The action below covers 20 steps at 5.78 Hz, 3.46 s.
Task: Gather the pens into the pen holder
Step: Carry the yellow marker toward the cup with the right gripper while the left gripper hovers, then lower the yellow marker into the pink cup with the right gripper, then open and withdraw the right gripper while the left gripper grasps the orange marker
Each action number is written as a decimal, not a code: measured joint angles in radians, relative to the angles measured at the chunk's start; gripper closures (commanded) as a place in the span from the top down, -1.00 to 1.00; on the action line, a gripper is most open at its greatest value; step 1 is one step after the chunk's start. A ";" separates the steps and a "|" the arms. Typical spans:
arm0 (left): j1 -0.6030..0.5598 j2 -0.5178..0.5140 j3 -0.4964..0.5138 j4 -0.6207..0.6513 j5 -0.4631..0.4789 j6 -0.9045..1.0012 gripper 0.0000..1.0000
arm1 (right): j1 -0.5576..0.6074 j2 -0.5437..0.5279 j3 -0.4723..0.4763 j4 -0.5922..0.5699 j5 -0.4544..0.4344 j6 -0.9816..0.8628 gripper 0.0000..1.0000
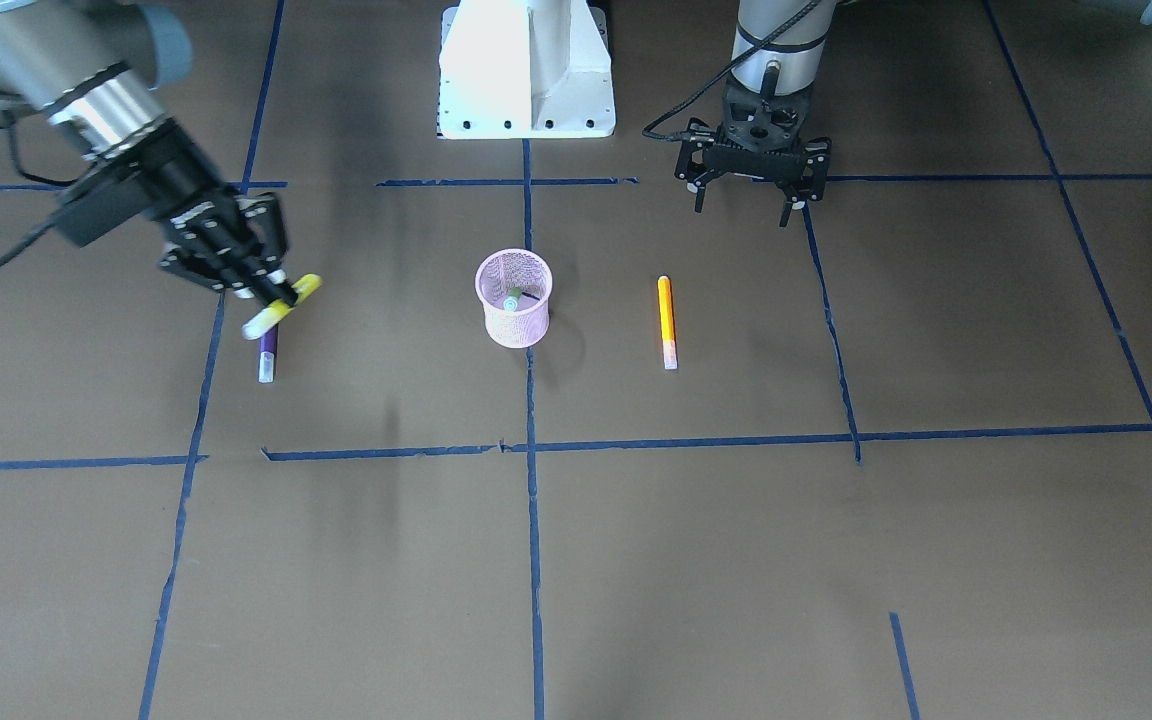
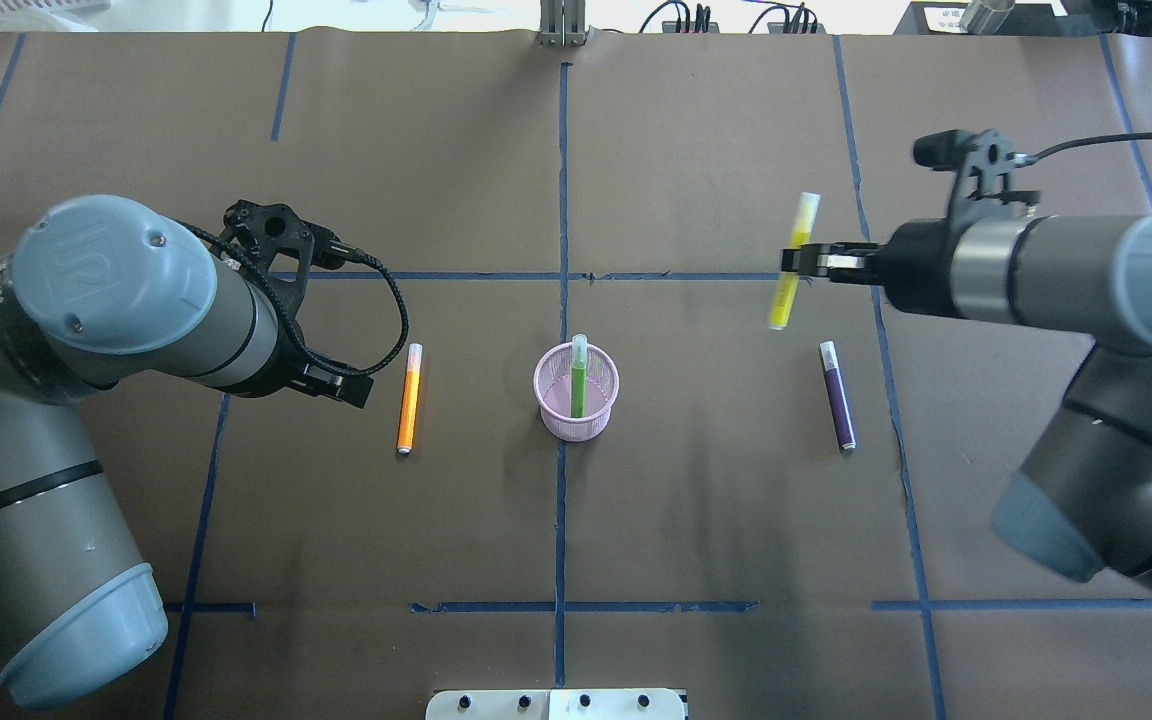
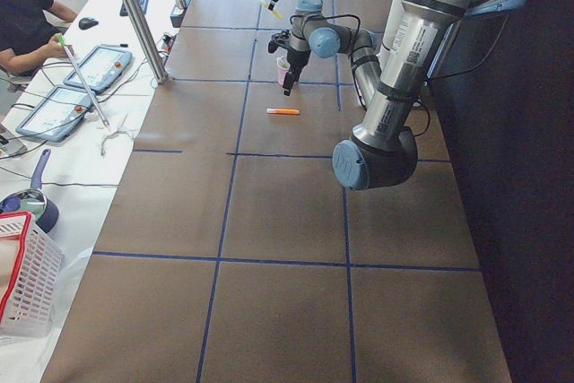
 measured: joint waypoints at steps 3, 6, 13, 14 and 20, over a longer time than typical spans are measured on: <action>0.002 0.000 0.013 -0.007 0.000 -0.002 0.98 | -0.286 0.179 0.010 -0.184 -0.486 0.122 -1.00; 0.003 0.000 0.013 -0.008 0.000 -0.005 0.98 | -0.492 0.230 -0.019 -0.267 -0.894 0.180 -1.00; 0.006 -0.003 0.008 -0.008 0.000 -0.015 0.99 | -0.532 0.289 -0.166 -0.271 -1.089 0.303 0.99; 0.007 -0.003 0.012 -0.008 -0.001 -0.017 0.99 | -0.533 0.290 -0.166 -0.275 -1.096 0.303 0.99; -0.025 -0.036 0.244 -0.184 -0.226 -0.155 0.94 | -0.456 0.145 0.049 -0.293 -0.871 0.277 0.97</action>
